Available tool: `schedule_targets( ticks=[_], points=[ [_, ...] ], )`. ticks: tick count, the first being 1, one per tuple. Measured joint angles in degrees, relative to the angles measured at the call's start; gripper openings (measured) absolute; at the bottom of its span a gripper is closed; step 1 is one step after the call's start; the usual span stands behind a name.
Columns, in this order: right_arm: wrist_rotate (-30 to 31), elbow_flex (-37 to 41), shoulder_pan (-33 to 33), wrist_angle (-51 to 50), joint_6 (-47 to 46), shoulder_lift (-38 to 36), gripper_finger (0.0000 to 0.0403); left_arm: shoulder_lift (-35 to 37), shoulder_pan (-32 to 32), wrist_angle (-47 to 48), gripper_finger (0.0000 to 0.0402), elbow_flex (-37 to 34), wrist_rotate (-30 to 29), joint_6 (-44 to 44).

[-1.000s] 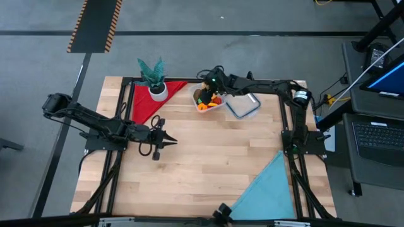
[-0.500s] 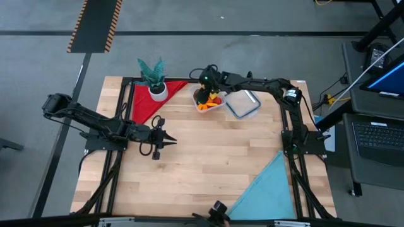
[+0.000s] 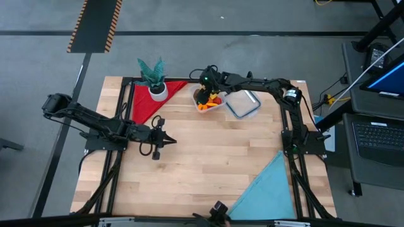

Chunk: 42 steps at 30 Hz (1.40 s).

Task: Pick and placing Produce into tupperware
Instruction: Put the brown potato into the transparent container, then return to Home Position

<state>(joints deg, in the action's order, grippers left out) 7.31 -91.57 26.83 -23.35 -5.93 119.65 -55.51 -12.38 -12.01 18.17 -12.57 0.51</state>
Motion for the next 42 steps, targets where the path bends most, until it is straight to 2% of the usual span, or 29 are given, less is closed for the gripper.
schedule_targets(
  ticks=[8, 18, 31, 36, 42],
  points=[
    [0.0, 0.0, 0.0, 0.0, -1.2, 0.0, 0.0245, 0.0, 0.0, 0.0, 0.0002, 0.0, 0.0, 0.0],
    [0.1, 0.1, 0.0, 0.2, 3.2, 0.0, 0.0244, 0.0, 0.0, 0.0, 0.0025, 0.0, 0.0, -0.1],
    [-0.9, 0.1, 0.3, -1.8, 3.4, -0.3, 0.0245, 0.0, 0.0, 0.0, 0.0044, 0.0, 0.0, -0.4],
    [-1.0, 0.1, -1.7, -2.1, 4.8, -4.5, 0.0245, 0.0, 0.0, 0.0, 0.0047, 0.0, 0.0, -0.4],
    [-1.0, 0.1, -7.1, -3.8, 6.3, -8.0, 0.0245, 2.2, 0.0, -0.1, 0.0036, 0.0, 0.0, 0.0]
  ],
)
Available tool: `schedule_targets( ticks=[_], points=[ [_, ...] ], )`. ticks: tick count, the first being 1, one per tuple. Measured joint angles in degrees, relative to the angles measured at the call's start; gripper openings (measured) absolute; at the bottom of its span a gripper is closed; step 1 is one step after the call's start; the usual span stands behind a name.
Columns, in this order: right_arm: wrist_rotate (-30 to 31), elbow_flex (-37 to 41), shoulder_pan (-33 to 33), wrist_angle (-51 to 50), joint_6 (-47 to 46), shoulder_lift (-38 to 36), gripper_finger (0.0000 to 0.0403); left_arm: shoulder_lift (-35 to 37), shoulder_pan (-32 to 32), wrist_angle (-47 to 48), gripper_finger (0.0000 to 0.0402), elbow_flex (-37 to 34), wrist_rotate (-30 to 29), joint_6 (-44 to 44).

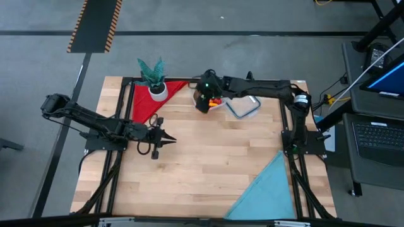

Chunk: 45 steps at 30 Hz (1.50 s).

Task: Pick and placing Produce into tupperware
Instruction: Return to Home Position

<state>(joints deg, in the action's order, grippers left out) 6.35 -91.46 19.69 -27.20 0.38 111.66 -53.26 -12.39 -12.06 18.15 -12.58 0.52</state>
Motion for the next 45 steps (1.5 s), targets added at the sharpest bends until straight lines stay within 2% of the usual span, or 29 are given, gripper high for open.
schedule_targets(
  ticks=[5, 7, 12, 16, 19, 21, 23, 27, 34, 37, 41, 45],
  points=[
    [0.0, 0.1, -5.5, 0.0, 1.4, -0.1, 0.0245, 5.6, -0.6, 1.6, 0.0022, 0.0, 0.0, 1.1],
    [0.0, 2.0, -8.0, 4.4, 1.8, -0.3, 0.0245, 8.1, -1.7, 3.3, 0.0016, -0.1, 0.1, 1.2],
    [-0.1, 13.5, -13.5, 19.6, 3.4, -3.5, 0.0245, 14.8, -5.3, 1.3, 0.0004, -4.7, 0.3, 1.6],
    [-1.7, 23.6, -16.6, 27.5, 2.8, -8.5, 0.0245, 21.4, -6.2, -2.3, 0.0001, -9.9, 0.2, 3.0],
    [-2.8, 31.7, -18.0, 35.3, 1.6, -14.1, 0.0245, 27.0, -5.6, -4.5, 0.0007, -12.6, 0.3, 6.0],
    [-6.0, 37.6, -18.3, 41.1, 1.4, -19.2, 0.0245, 30.8, -5.1, -4.5, 0.0011, -13.3, 0.3, 7.3],
    [-9.5, 43.6, -18.3, 46.9, 1.5, -24.3, 0.0245, 34.4, -4.7, -2.9, 0.0013, -13.6, 1.4, 8.0],
    [-10.3, 53.8, -18.2, 51.9, 1.6, -35.6, 0.0245, 39.6, -3.6, 1.5, 0.0009, -13.6, 3.2, 9.2],
    [-10.5, 66.6, -18.2, 51.9, 3.9, -54.0, 0.0245, 46.5, 0.3, 9.3, 0.0004, -13.6, 3.3, 9.3],
    [-10.5, 71.3, -17.8, 51.8, 4.4, -61.3, 0.0245, 48.5, 2.0, 11.3, 0.0006, -13.6, 5.6, 9.2],
    [-10.5, 76.3, -17.8, 51.9, 4.3, -68.7, 0.0245, 50.7, 4.1, 13.6, 0.0001, -13.6, 8.0, 9.1],
    [-10.5, 79.8, -17.8, 51.9, 4.1, -73.0, 0.0245, 52.1, 6.6, 15.5, 0.0007, -13.6, 9.0, 8.4]
  ],
)
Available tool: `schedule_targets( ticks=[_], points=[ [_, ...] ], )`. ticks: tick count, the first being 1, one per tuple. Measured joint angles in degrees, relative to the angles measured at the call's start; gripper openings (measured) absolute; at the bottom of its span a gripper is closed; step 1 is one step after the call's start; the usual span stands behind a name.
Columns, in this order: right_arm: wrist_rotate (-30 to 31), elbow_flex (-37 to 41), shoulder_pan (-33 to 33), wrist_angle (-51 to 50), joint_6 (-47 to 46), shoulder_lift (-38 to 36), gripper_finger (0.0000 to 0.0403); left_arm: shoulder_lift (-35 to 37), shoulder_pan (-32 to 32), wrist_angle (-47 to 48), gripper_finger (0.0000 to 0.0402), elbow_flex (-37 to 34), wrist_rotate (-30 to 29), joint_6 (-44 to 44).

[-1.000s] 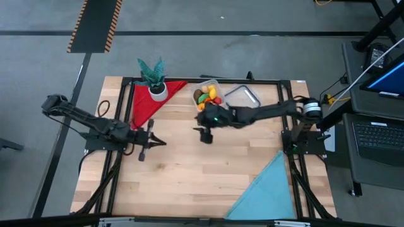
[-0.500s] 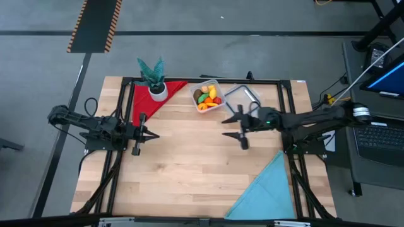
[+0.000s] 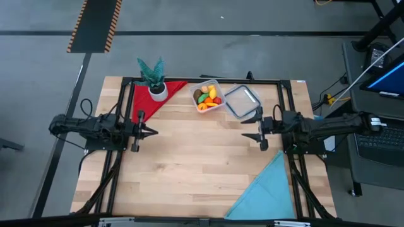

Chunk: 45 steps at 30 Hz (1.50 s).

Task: Pick and placing Produce into tupperware
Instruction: Return to Home Position

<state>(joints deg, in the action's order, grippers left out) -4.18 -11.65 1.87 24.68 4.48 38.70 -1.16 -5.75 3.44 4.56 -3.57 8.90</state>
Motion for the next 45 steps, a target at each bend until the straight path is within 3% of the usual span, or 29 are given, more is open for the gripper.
schedule_targets(
  ticks=[4, 6, 14, 21, 25, 27, 32, 39, 45],
  points=[
    [0.0, 2.3, 0.0, 0.1, -1.9, -1.6, 0.0245, 0.5, 1.9, -2.6, 0.0005, -1.9, 4.4, -0.4],
    [0.0, 2.6, 0.0, 0.1, -2.8, -1.7, 0.0245, 0.6, 2.7, -7.0, 0.0002, -4.1, 4.6, -0.4],
    [0.0, 2.6, 0.0, 0.5, -2.6, -1.7, 0.0245, 1.0, 5.1, -7.3, 0.0009, -4.1, 7.0, 0.7],
    [-0.4, 3.1, 1.6, -1.3, -0.7, -5.6, 0.0245, 1.0, 7.9, -4.8, 0.0004, -4.1, 6.9, -0.3],
    [-0.5, 7.3, 4.7, -0.2, -0.8, -10.3, 0.0245, 1.0, 8.9, -4.7, 0.0010, -4.1, 6.9, -0.6],
    [-1.8, 10.8, 6.3, 3.2, -1.9, -12.8, 0.0245, 1.0, 9.2, -4.7, 0.0011, -4.1, 6.9, -0.6],
    [-5.2, 11.1, 8.0, 1.2, -3.5, -16.4, 0.0245, 1.0, 9.8, -4.7, 0.0002, -4.1, 6.9, -0.8],
    [-5.9, 11.1, 9.2, 1.3, 0.9, -17.6, 0.0245, 1.0, 9.8, -4.4, 0.0015, -4.1, 5.1, -1.8],
    [-5.9, 11.1, 10.0, 1.2, -1.4, -17.6, 0.0245, 1.0, 9.8, -4.3, 0.0032, -4.1, 4.3, -2.4]
  ],
)
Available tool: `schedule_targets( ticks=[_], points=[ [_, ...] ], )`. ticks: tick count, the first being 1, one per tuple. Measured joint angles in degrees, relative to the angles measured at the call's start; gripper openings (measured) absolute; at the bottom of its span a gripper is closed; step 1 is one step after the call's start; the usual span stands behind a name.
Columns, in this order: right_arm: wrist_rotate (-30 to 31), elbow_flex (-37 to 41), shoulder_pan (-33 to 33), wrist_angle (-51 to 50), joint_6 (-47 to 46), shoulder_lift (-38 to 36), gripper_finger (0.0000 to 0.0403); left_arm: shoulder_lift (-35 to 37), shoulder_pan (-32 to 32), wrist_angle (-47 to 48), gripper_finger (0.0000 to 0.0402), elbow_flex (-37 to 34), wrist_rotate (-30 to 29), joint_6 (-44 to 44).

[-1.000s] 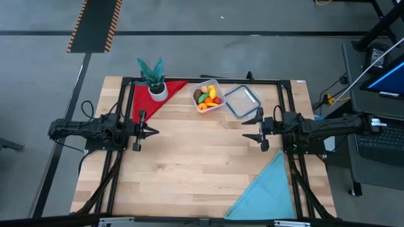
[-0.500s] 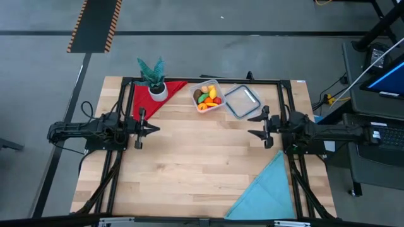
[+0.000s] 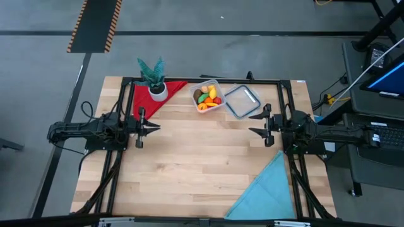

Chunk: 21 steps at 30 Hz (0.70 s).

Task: Pick and placing Produce into tupperware
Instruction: Return to Home Position

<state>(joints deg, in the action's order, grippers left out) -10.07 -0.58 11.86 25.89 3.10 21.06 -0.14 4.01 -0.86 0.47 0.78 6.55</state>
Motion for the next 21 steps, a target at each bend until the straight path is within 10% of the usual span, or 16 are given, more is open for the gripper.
schedule_targets(
  ticks=[21],
  points=[
    [0.0, 0.0, 0.0, -0.8, -4.3, -1.2, 0.0245, 0.0, 0.0, 0.0, 0.0075, 0.0, -0.1, 0.0]
  ],
)
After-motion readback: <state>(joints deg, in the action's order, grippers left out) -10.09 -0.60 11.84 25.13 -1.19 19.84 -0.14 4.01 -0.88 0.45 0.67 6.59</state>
